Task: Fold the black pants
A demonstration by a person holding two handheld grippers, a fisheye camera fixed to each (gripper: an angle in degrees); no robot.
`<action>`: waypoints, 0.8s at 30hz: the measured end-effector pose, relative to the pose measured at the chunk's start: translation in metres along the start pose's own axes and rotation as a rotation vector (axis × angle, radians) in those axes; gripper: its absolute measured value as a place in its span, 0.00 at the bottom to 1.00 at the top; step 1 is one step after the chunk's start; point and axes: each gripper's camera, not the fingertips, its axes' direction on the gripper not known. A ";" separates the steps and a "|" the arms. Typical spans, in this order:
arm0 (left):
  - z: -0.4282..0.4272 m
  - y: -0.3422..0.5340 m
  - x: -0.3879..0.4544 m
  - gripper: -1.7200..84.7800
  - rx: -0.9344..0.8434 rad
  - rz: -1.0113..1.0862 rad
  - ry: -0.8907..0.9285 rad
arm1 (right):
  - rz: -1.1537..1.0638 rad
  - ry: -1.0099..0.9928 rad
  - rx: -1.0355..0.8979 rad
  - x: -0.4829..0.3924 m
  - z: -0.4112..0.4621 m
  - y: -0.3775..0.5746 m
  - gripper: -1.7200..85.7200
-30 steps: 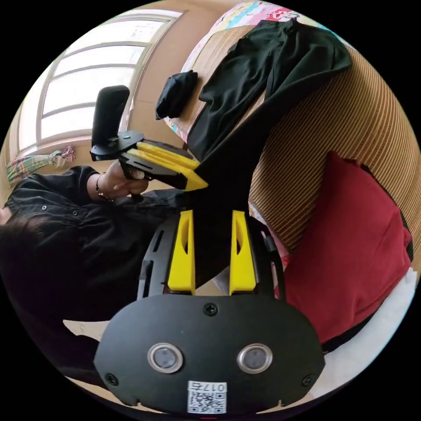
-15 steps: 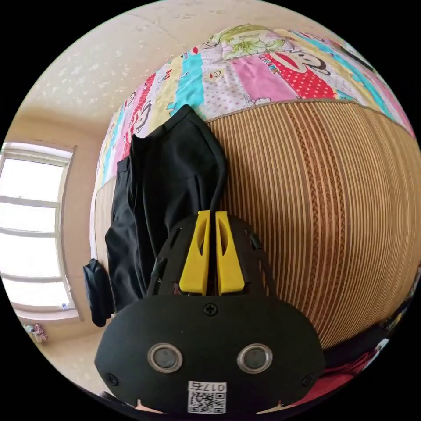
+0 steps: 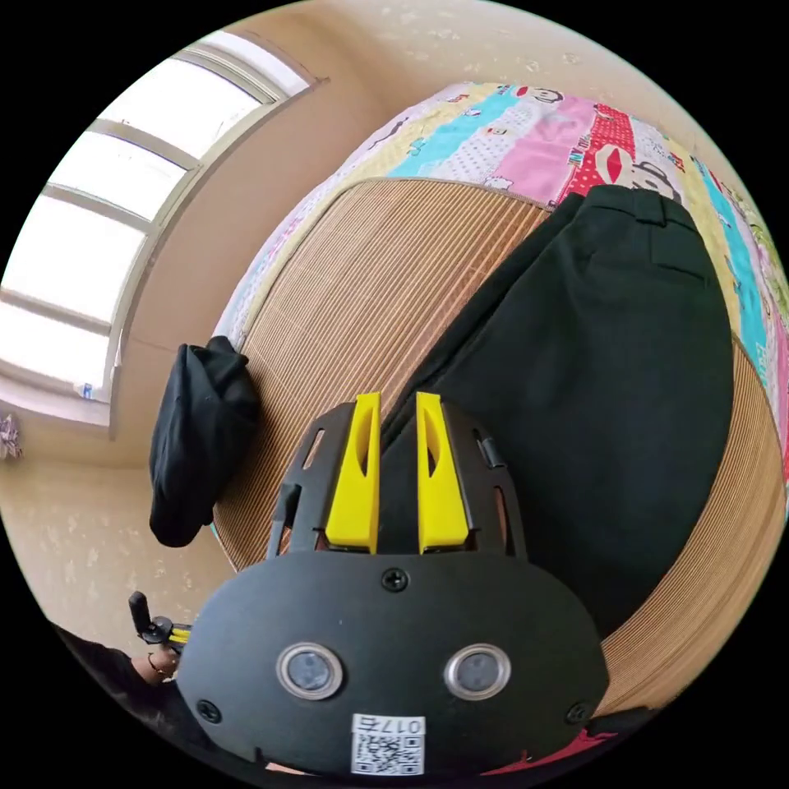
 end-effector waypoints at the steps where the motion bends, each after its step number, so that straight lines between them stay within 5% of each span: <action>1: 0.002 -0.004 -0.017 0.09 -0.072 -0.021 -0.070 | -0.028 0.000 0.038 -0.011 -0.004 0.035 0.12; 10: 0.009 -0.093 0.029 0.12 -0.042 0.324 -0.234 | 0.418 0.111 0.056 -0.013 -0.040 0.358 0.13; 13: 0.059 -0.110 0.040 0.14 -0.220 0.398 -0.234 | 0.445 -0.097 -0.033 -0.028 -0.010 0.410 0.15; 15: 0.066 -0.102 0.050 0.13 -0.181 0.432 -0.278 | 0.393 -0.209 -0.027 -0.042 0.008 0.421 0.16; 18: 0.071 -0.085 0.065 0.07 -0.194 0.476 -0.332 | 0.440 -0.148 -0.023 -0.044 0.010 0.431 0.10; 22: 0.054 -0.051 0.077 0.04 -0.289 0.566 0.038 | 0.357 -0.363 0.072 -0.048 -0.032 0.465 0.07; 24: 0.052 -0.040 0.071 0.03 -0.340 0.533 0.085 | 0.329 -0.355 0.000 -0.052 -0.033 0.485 0.06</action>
